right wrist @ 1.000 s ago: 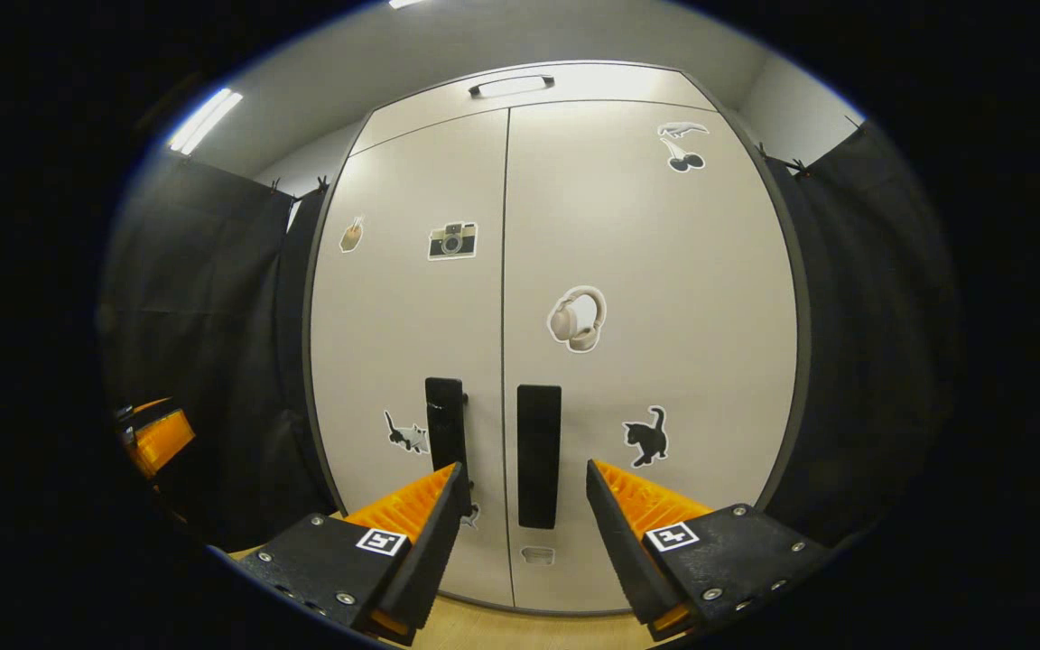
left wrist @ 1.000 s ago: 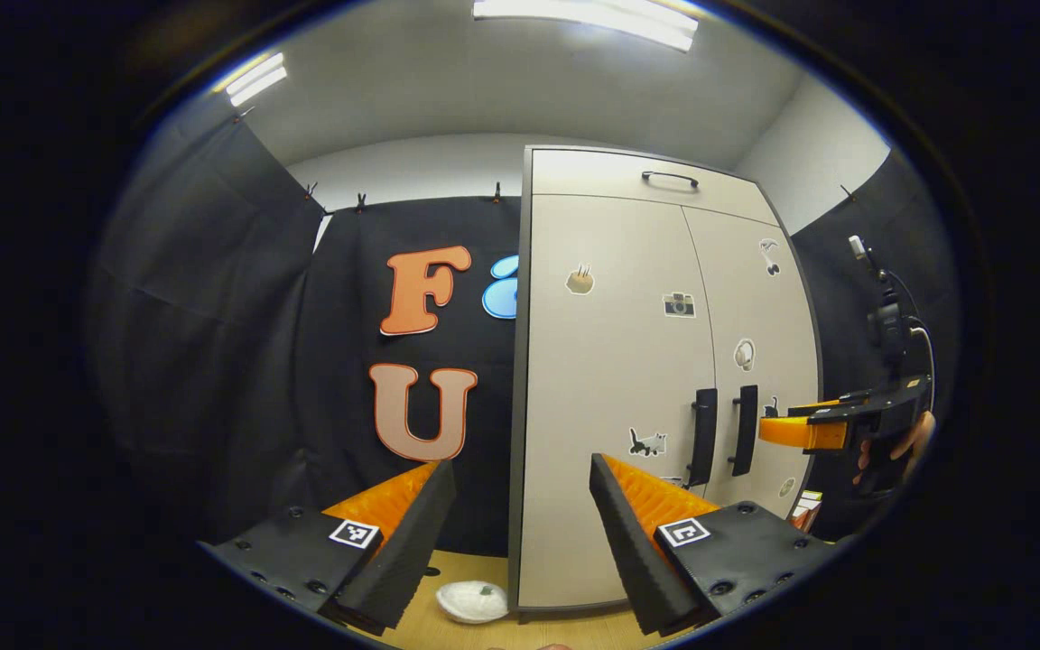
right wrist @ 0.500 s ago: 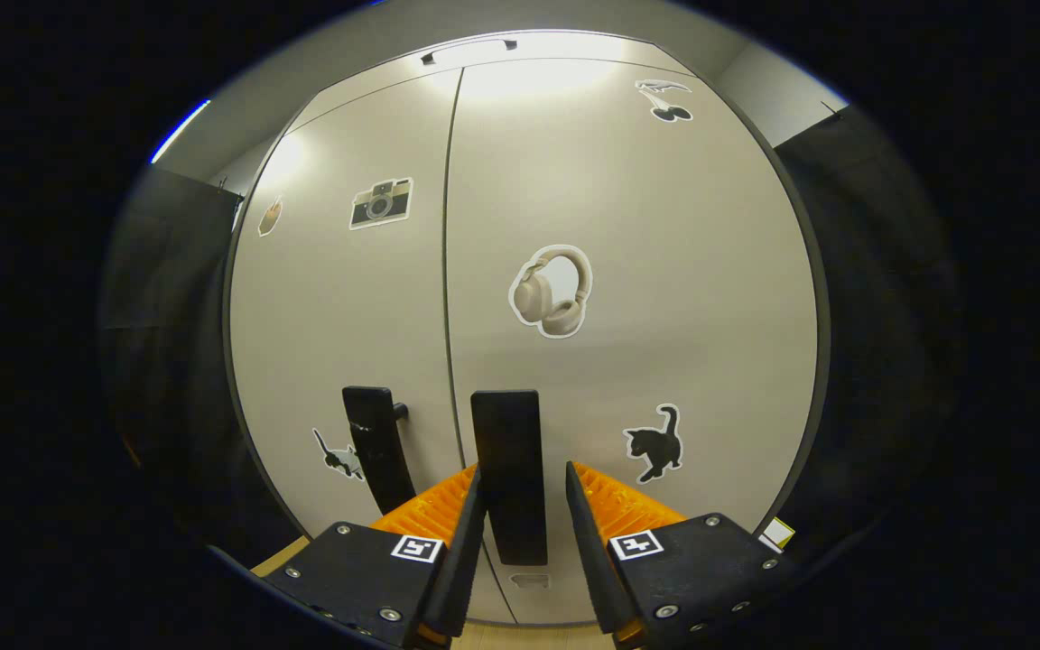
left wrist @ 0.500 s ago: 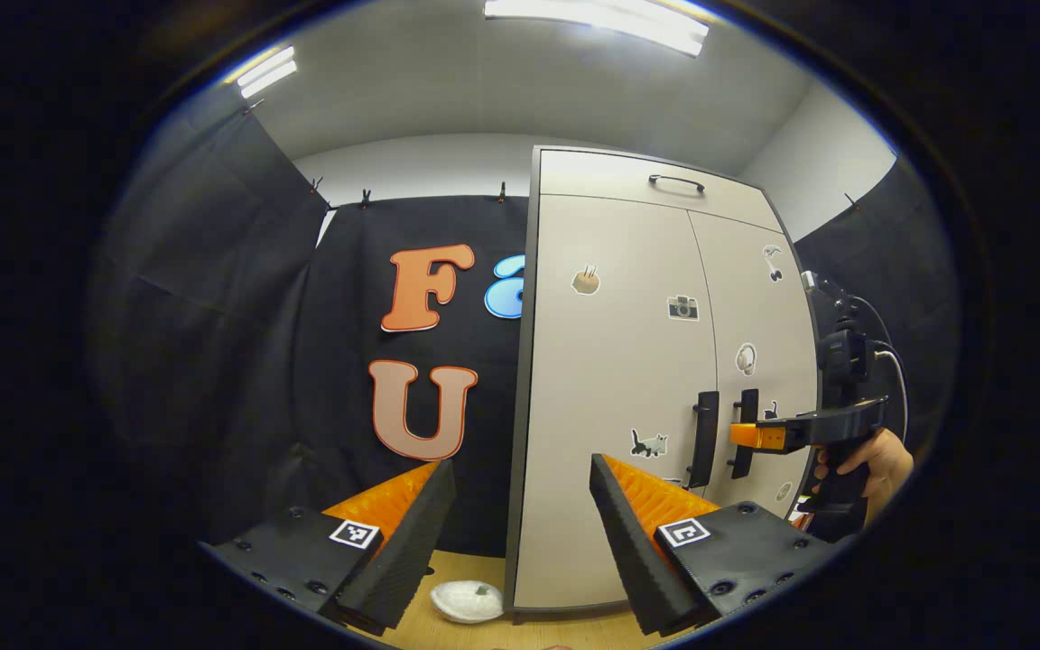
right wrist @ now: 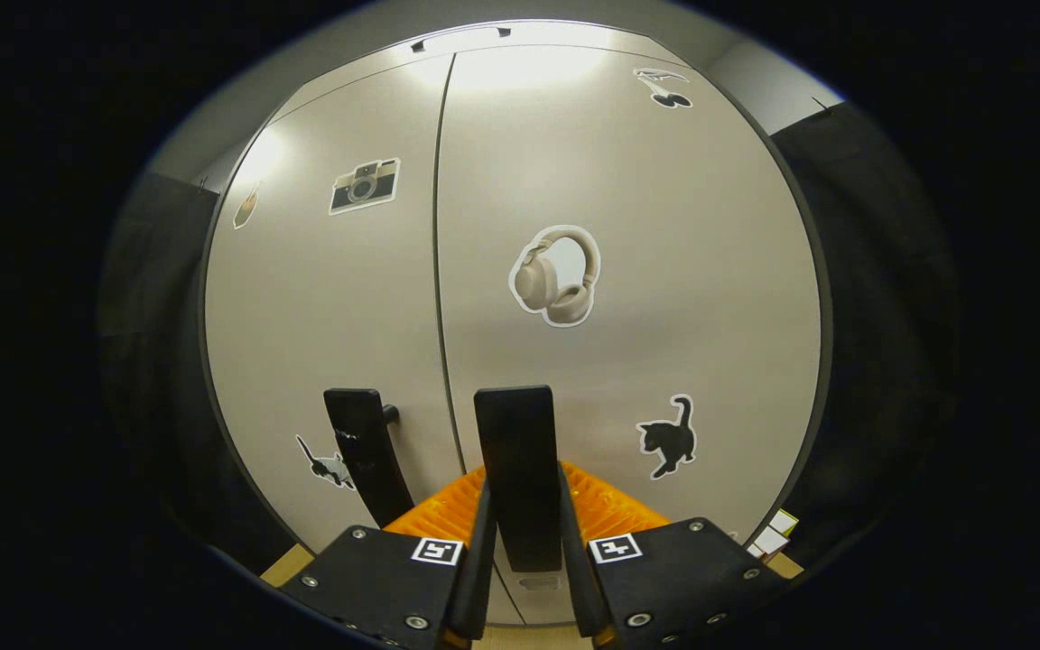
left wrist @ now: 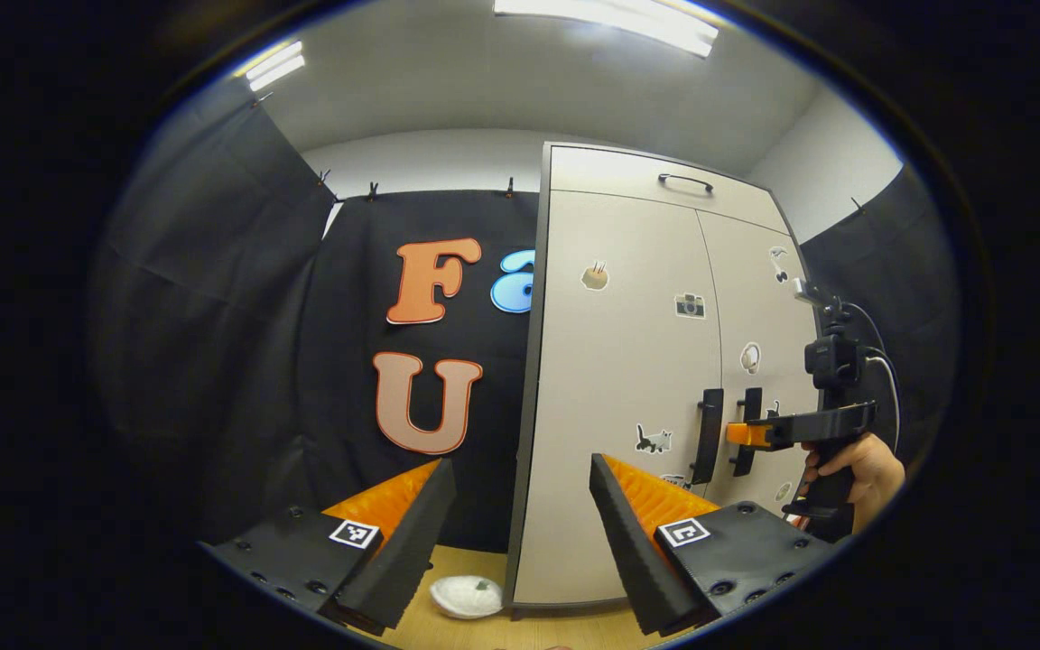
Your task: Open the right door of the double-door shoe cabinet with the right hand, and open the left door with the left hand.
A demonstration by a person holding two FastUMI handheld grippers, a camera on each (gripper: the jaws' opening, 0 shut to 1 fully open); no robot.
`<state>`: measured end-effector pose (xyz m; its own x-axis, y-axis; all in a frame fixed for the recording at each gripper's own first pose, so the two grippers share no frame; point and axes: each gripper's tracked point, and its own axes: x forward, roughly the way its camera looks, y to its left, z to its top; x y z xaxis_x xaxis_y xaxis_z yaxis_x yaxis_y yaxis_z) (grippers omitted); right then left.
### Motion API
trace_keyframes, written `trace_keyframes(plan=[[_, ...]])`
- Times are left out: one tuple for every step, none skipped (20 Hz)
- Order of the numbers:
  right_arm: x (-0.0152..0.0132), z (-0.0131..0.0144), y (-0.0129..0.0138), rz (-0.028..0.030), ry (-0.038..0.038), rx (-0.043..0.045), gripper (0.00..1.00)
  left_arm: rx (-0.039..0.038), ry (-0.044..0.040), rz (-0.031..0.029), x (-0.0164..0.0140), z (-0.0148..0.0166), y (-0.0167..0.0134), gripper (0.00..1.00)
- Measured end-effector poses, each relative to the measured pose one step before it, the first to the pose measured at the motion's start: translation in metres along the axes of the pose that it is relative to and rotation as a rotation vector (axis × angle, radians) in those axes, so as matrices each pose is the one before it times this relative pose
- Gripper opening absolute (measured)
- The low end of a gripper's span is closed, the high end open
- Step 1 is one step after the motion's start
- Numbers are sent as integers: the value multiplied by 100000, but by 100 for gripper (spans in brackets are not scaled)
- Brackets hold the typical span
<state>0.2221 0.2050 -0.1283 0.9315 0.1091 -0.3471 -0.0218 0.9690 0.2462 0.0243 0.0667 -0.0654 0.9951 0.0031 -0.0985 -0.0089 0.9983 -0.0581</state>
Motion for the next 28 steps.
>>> trace_keyframes(plan=[[-40, -18, -8, -235, 75, 628, 35, 90, -41, 550, -75, -34, 270, 96], [53, 30, 6, -251, -110, -134, 33, 160, -336, 1045, -164, 62, 424, 96], [-34, -8, 41, -181, -154, -794, 31, 299, -76, 835, -112, 84, 341, 97], [-3, -34, -26, 335, 140, -919, 27, 82, -53, 444, 33, -11, 28, 96], [-15, -22, 19, 1003, 404, 7, 25, -260, 329, -66, -58, -18, -21, 96], [7, -24, 57, 1103, 514, 449, 24, -205, 362, -419, -175, -41, -163, 96], [-97, -15, -49, 678, 134, -286, 24, -381, 1, -437, -195, 44, -106, 95], [-85, -9, 35, 455, 94, -912, 23, -577, -366, -361, -188, 58, -82, 96], [-63, -63, -17, 362, 362, -1306, 22, -322, -267, -270, -132, 85, -154, 96], [-223, 24, -28, 621, 290, -454, 22, 179, -90, -9, -38, 37, -7, 96], [-152, -52, 92, 1160, 847, -11, 22, 139, -254, 184, -202, 179, -10, 96], [-245, 3, 45, 1586, 675, 24, 21, -87, -252, 61, -149, 114, -19, 96], [-338, -17, 19, 1492, 244, 98, 21, -189, -116, -36, -95, 54, -144, 96], [-190, 8, 31, 1369, -44, -59, 21, -193, 70, -180, 14, 4, -157, 95], [-219, 45, 73, 1267, -341, -237, 20, -373, 187, -218, -138, -28, -193, 96], [-242, -26, 28, 1117, 31, -255, 20, -345, 317, -413, -61, -56, -266, 96], [-382, -24, 33, 1454, 27, -887, 20, -375, 359, -241, -49, -80, -219, 96], [-342, 30, -20, 1469, -189, -897, 19, -289, 408, -279, -90, -137, -223, 96], [-269, -14, -30, 1437, 26, -614, 18, -160, 270, -84, -123, -51, -137, 96], [-181, -29, -68, 1361, 50, 579, 16, -317, 98, 0, -222, 21, -74, 96], [-393, 10, 229, 1429, 7, 431, 16, -535, 198, -122, -49, -78, -205, 96], [-403, -65, 39, 1192, 83, -217, 16, -824, 735, -485, -139, -206, -330, 96], [-436, 92, -104, 943, -417, -428, 16, -889, 1361, -692, -144, -265, -383, 96], [-325, 22, -126, 678, -305, -305, 16, -319, 1140, -457, -60, -138, -316, 95], [-458, 32, -72, 302, -442, 349, 16, 168, 416, -301, -50, 9, -336, 97], [-400, 11, -31, -83, -73, -513, 16, 364, 94, -319, -109, 4, -355, 96], [-398, 38, -209, -191, -373, -849, 16, 349, 198, -412, -113, 59, -450, 96], [-376, -62, -248, -42, 64, -959, 16, 166, 274, -614, -122, 9, -452, 96]])
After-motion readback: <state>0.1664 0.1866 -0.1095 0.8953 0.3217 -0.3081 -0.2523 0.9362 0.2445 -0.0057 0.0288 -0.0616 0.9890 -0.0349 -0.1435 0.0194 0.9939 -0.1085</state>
